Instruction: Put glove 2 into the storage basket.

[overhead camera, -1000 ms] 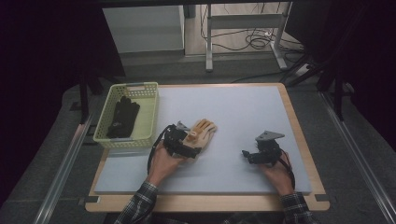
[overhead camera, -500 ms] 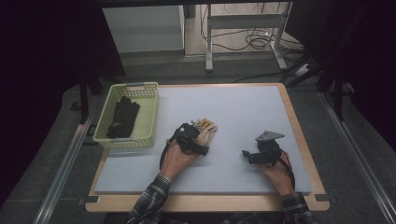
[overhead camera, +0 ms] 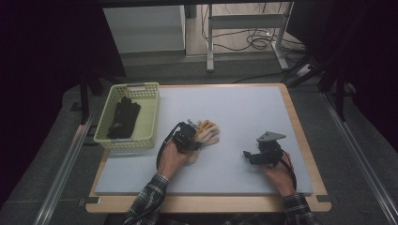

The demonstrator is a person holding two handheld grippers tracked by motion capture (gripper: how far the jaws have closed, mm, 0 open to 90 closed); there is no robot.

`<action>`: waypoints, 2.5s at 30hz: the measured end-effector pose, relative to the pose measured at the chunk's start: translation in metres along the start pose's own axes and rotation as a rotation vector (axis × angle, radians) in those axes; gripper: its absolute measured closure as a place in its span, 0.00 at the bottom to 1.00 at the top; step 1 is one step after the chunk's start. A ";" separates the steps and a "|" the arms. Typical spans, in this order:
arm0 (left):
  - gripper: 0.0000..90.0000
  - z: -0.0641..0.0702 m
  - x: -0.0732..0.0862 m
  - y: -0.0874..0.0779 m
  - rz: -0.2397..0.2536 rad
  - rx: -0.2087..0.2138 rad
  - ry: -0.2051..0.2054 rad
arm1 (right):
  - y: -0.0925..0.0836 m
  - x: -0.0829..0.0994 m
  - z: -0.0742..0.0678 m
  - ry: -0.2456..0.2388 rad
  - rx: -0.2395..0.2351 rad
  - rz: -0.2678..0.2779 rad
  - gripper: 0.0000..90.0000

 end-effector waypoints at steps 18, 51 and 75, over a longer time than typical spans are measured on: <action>0.70 -0.027 -0.022 -0.041 0.048 -0.018 -0.059 | 0.000 0.000 0.000 -0.001 0.000 0.000 0.20; 0.69 -0.147 -0.001 -0.131 0.061 -0.225 -0.281 | 0.000 0.000 0.000 -0.003 0.000 0.004 0.20; 0.68 -0.215 0.034 -0.084 -0.049 -0.308 -0.406 | 0.000 0.000 0.000 -0.002 0.001 0.005 0.20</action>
Point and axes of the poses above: each handheld gripper's, and its own axes: y roughly forward along the jaws, x roughly out of its underside, z roughly to its right, the point moved 1 cm from there along y, roughly forward along the jaws, and after that the axes turned 2 degrees about y, right-handed, at the moved point
